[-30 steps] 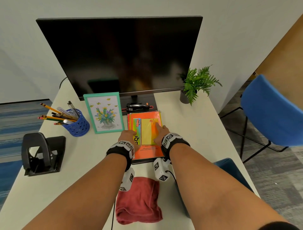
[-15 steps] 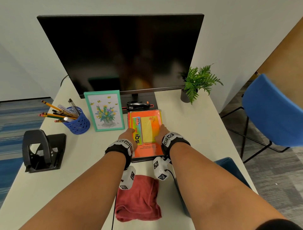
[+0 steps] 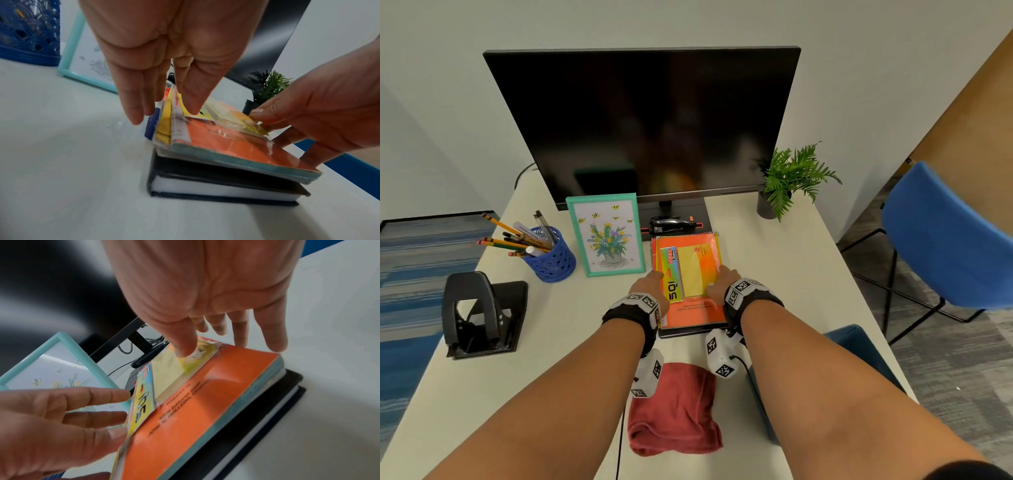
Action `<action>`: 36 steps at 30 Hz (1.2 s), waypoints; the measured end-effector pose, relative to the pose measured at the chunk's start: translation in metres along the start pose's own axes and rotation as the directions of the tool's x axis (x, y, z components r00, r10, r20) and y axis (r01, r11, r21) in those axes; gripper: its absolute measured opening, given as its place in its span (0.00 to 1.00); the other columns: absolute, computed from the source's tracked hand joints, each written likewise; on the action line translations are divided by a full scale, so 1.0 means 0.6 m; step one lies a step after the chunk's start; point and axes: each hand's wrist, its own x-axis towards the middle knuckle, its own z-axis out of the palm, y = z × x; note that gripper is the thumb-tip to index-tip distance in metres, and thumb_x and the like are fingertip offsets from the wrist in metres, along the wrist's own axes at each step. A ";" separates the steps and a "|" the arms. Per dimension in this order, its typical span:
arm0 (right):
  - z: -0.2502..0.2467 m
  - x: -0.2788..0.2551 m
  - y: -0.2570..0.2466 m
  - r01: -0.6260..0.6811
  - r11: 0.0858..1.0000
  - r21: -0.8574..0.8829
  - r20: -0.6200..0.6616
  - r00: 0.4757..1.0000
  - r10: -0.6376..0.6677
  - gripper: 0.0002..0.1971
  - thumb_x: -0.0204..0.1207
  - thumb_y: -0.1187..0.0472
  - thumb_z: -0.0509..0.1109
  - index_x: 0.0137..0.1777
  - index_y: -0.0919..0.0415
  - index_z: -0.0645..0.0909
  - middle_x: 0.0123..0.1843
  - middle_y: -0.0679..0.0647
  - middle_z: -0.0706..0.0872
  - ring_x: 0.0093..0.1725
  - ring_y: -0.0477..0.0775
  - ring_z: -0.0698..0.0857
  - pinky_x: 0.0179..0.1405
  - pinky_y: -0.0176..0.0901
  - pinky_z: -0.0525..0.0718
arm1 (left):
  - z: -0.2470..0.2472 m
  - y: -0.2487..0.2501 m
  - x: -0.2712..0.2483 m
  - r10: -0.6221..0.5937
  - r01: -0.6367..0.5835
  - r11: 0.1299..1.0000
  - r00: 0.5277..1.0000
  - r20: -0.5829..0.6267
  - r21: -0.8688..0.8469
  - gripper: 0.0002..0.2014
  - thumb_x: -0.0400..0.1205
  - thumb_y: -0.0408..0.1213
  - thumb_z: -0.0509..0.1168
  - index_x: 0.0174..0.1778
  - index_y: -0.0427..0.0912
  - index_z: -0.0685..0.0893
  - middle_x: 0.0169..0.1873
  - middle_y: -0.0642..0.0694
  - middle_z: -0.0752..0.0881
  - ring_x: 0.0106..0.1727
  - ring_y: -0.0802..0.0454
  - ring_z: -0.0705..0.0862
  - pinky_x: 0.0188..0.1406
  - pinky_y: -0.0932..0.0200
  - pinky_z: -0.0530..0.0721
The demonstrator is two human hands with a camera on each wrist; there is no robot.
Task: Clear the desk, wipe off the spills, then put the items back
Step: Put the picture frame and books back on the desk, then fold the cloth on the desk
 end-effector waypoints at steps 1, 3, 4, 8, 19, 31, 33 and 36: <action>0.000 -0.009 0.001 0.007 1.000 -0.007 -0.009 1.000 -0.007 0.30 0.79 0.54 0.62 0.80 0.59 0.59 0.76 0.62 0.67 0.73 0.66 0.73 0.72 0.57 0.73 | -0.003 -0.001 -0.004 0.012 -0.012 1.000 1.000 -0.003 0.002 0.34 0.77 0.29 0.65 0.80 0.48 0.64 0.71 0.42 0.78 0.69 0.42 0.79 0.66 0.52 0.81; 0.003 -0.025 0.003 0.014 1.000 0.001 -0.051 0.999 -0.014 0.27 0.78 0.54 0.63 0.76 0.59 0.64 0.73 0.62 0.71 0.69 0.66 0.76 0.69 0.56 0.75 | -0.008 -0.003 -0.015 0.039 -0.039 0.999 0.999 -0.004 0.008 0.33 0.78 0.30 0.65 0.80 0.47 0.64 0.72 0.42 0.77 0.70 0.43 0.78 0.66 0.54 0.80; 0.003 -0.033 0.004 0.013 1.000 0.006 -0.073 0.997 -0.012 0.25 0.78 0.54 0.63 0.74 0.59 0.66 0.72 0.62 0.72 0.68 0.66 0.77 0.68 0.56 0.76 | -0.010 -0.003 -0.020 0.050 -0.050 0.999 0.999 -0.005 0.012 0.33 0.78 0.30 0.65 0.80 0.47 0.65 0.72 0.41 0.76 0.70 0.43 0.78 0.65 0.55 0.79; 0.004 -0.072 0.016 -0.022 0.999 0.035 -0.133 0.991 0.026 0.25 0.79 0.55 0.62 0.76 0.57 0.66 0.72 0.62 0.71 0.71 0.67 0.74 0.70 0.56 0.75 | -0.014 -0.005 -0.045 0.115 -0.115 0.993 0.993 0.005 0.031 0.31 0.77 0.32 0.66 0.78 0.45 0.68 0.71 0.41 0.77 0.69 0.44 0.79 0.65 0.56 0.79; 0.009 -0.147 0.030 0.047 0.998 0.044 -0.268 0.963 -0.034 0.22 0.79 0.59 0.62 0.73 0.57 0.72 0.71 0.61 0.72 0.71 0.64 0.73 0.70 0.53 0.75 | -0.008 -0.008 -0.118 0.144 -0.142 0.988 0.989 -0.029 0.058 0.27 0.80 0.36 0.67 0.76 0.42 0.72 0.71 0.44 0.78 0.71 0.46 0.77 0.71 0.56 0.76; -0.012 -0.232 0.113 0.128 0.991 -0.039 -0.310 0.941 -0.134 0.17 0.75 0.61 0.65 0.64 0.61 0.77 0.64 0.61 0.76 0.64 0.63 0.78 0.62 0.51 0.81 | 0.049 0.016 -0.224 0.053 -0.052 0.998 0.997 -0.063 0.026 0.25 0.78 0.38 0.68 0.73 0.44 0.76 0.70 0.45 0.79 0.70 0.46 0.79 0.69 0.58 0.76; -0.013 -0.246 0.127 0.128 0.991 -0.040 -0.276 0.952 -0.134 0.09 0.74 0.63 0.66 0.53 0.63 0.79 0.55 0.60 0.80 0.58 0.62 0.82 0.53 0.46 0.82 | 0.061 0.013 -0.240 0.014 -0.013 1.000 0.999 -0.049 0.025 0.26 0.78 0.39 0.68 0.74 0.44 0.75 0.71 0.45 0.78 0.70 0.46 0.78 0.69 0.59 0.76; -0.010 -0.261 0.139 0.119 0.990 -0.072 -0.223 0.966 -0.132 0.11 0.74 0.65 0.65 0.31 0.62 0.72 0.37 0.55 0.80 0.43 0.58 0.82 0.40 0.39 0.78 | 0.072 0.000 -0.258 -0.043 0.045 0.997 0.999 -0.026 0.070 0.25 0.80 0.37 0.66 0.74 0.43 0.75 0.72 0.43 0.77 0.71 0.45 0.77 0.69 0.59 0.75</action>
